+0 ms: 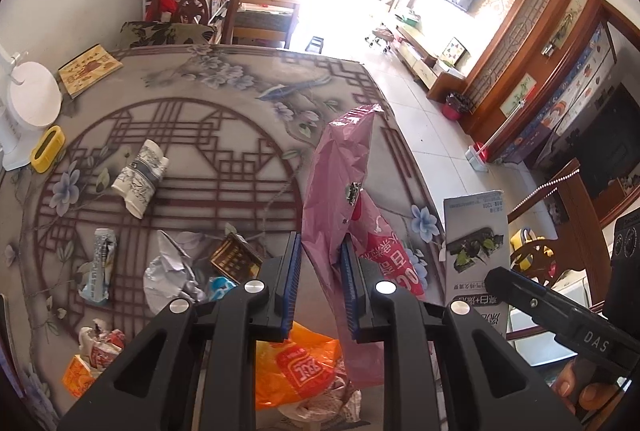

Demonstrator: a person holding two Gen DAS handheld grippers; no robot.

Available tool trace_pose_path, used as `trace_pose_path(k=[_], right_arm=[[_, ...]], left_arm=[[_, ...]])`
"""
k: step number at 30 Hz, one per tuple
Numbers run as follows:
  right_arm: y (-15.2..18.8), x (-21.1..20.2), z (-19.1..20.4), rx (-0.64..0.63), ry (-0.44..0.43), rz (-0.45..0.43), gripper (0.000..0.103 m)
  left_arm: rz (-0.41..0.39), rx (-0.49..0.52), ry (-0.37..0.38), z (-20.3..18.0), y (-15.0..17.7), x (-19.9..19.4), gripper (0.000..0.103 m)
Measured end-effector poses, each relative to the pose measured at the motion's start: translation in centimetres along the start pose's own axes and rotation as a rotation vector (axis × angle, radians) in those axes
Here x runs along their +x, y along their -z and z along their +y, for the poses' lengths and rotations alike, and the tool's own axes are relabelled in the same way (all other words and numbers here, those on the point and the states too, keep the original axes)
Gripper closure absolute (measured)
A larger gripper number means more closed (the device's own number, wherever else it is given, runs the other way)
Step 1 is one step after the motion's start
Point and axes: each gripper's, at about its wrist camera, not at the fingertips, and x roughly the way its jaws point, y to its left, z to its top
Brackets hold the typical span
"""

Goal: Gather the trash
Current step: 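Carry the toothpaste box and pink bag to the red bin and release both inside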

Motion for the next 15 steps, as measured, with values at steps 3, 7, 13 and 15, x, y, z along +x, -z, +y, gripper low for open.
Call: trace_pose_path(k=[3, 7, 13, 15], right_arm=[[0.0, -0.2, -1.2, 0.021, 0.010, 0.003, 0.067], [-0.1, -0.8, -2.6, 0.040, 0.026, -0.002, 0.067], [-0.4, -2.3, -5.1, 0.075, 0.061, -0.026, 0.067], [-0.4, -2.8, -6.0, 0.086, 0.072, -0.036, 0.067]], left_arm=[[0.011, 0.005, -0.001, -0.6, 0.1, 0.3, 0.086], [0.020, 0.015, 0.001, -1.5, 0.1, 0.7, 0.086], [0.039, 0.041, 0.020, -3.5, 0.2, 1.5, 0.086], [0.044, 0.056, 0.027, -4.3, 0.2, 1.8, 0.086]])
